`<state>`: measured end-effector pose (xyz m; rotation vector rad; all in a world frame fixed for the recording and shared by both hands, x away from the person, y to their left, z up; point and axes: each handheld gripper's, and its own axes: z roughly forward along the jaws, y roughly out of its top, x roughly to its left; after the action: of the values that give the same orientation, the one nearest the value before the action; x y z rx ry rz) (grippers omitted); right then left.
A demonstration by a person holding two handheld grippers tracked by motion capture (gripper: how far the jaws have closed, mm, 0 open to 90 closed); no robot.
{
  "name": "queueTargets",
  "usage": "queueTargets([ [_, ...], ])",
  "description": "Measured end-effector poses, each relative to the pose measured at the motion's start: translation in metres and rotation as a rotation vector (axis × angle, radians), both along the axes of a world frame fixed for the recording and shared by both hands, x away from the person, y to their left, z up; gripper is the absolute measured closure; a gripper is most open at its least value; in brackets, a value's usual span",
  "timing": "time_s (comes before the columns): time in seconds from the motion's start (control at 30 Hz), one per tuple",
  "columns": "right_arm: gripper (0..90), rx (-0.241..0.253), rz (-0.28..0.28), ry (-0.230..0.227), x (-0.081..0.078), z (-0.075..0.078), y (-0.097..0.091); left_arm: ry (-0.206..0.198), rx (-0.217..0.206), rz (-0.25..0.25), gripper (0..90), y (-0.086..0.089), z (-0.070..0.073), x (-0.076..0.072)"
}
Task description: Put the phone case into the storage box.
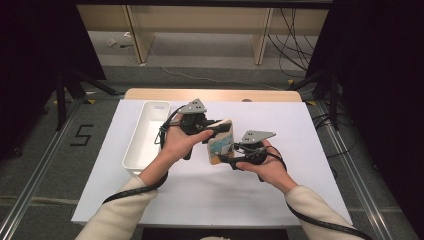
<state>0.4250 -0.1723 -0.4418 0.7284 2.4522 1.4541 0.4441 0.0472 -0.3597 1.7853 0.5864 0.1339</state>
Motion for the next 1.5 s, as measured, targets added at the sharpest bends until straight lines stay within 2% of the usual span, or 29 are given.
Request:
queueTargets([
  [0.3,61.3,0.02,0.031,0.037,0.004,0.002,-0.007,-0.002,-0.024,-0.031,79.3,0.002,-0.001,0.002],
  [0.47,67.7,0.035,0.056,0.046,0.005,0.002,-0.011,-0.009,-0.031,-0.047,78.0,0.003,0.0,0.002],
  [0.53,70.5,0.042,0.062,0.049,0.006,0.002,-0.012,-0.035,-0.028,-0.057,75.7,0.004,0.001,0.003],
  [0.6,75.2,0.049,0.068,0.052,0.006,0.003,-0.013,-0.049,-0.032,-0.057,67.7,0.004,0.002,0.003],
  [0.63,78.0,0.05,0.069,0.052,0.006,0.003,-0.014,-0.068,-0.035,-0.052,61.8,0.004,0.003,0.003],
  [0.73,80.4,0.061,0.072,0.056,0.005,0.004,-0.014,-0.152,0.001,0.01,39.8,0.001,0.005,0.001],
  [0.8,80.6,0.066,0.062,0.058,0.004,0.005,-0.012,-0.186,0.015,0.062,31.3,0.0,0.005,-0.001],
  [0.83,80.6,0.068,0.051,0.057,0.003,0.006,-0.012,-0.193,0.016,0.069,28.9,-0.001,0.006,-0.002],
  [1.0,80.6,0.053,0.035,0.037,0.0,0.009,-0.01,-0.208,0.011,0.1,17.8,-0.005,0.007,-0.006],
  [1.17,80.6,0.049,-0.024,0.021,-0.003,0.012,-0.006,-0.21,-0.011,0.139,9.2,-0.002,0.01,-0.008],
  [1.33,80.6,0.053,-0.084,0.02,-0.002,0.013,-0.007,-0.219,-0.007,0.182,2.9,0.0,0.01,-0.01],
  [1.5,80.6,0.052,-0.119,0.008,-0.003,0.015,-0.009,-0.223,0.011,0.224,0.0,-0.002,0.006,-0.01],
])
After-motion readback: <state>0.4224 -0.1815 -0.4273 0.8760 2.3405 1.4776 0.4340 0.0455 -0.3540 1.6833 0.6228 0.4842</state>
